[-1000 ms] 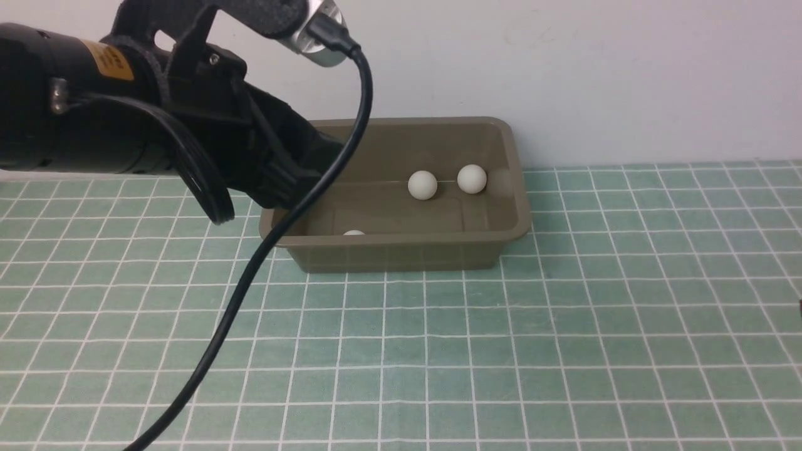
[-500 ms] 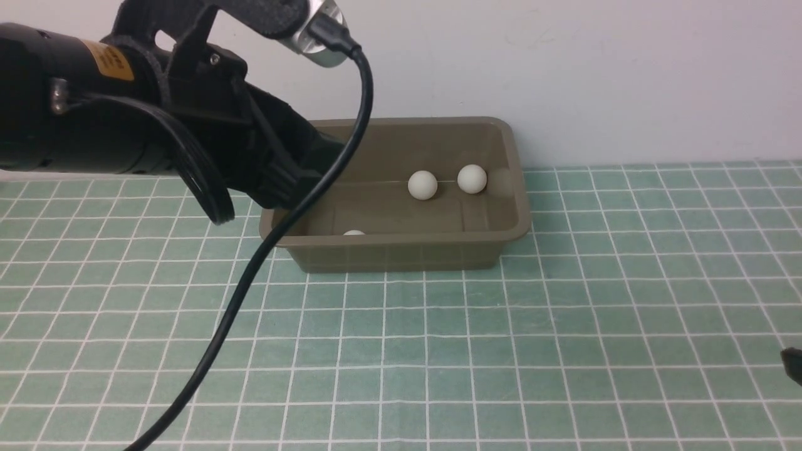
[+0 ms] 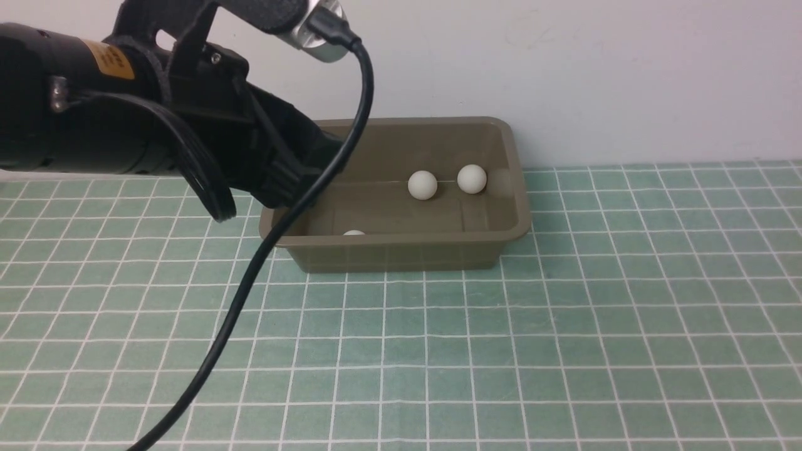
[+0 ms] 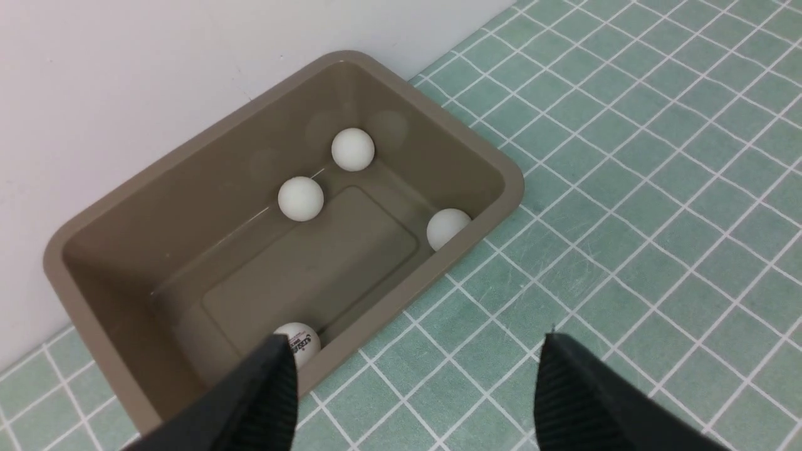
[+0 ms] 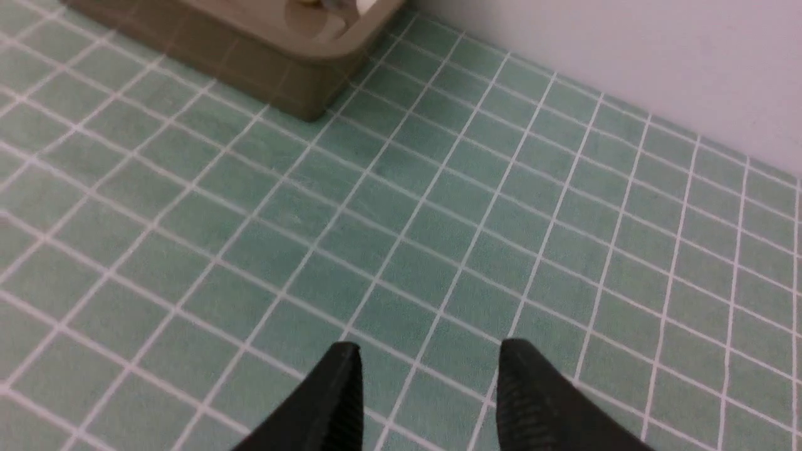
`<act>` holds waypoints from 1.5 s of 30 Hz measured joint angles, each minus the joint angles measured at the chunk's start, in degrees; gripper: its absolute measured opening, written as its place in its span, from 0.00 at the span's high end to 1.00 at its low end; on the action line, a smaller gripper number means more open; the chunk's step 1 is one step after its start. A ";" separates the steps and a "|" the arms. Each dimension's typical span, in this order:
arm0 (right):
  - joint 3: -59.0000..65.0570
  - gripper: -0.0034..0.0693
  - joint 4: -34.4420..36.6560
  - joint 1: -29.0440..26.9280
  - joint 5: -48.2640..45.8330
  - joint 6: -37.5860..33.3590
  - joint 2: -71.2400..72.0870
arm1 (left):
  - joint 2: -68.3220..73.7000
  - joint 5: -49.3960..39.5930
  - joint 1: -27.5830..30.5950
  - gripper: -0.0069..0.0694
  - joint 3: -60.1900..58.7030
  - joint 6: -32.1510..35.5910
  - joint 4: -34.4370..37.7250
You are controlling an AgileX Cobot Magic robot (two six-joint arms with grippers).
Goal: Put the table tennis balls in the box on the green coffee tablecloth.
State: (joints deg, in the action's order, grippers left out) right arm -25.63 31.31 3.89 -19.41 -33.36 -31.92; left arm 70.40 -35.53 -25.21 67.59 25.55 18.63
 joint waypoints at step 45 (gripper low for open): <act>0.34 0.56 0.22 0.00 0.21 0.13 0.00 | -29.46 -1.77 30.42 0.31 -25.79 -0.22 2.41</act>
State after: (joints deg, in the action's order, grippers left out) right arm -25.29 31.53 3.89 -19.20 -33.23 -31.92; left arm 40.94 -37.30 5.21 41.80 25.34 21.04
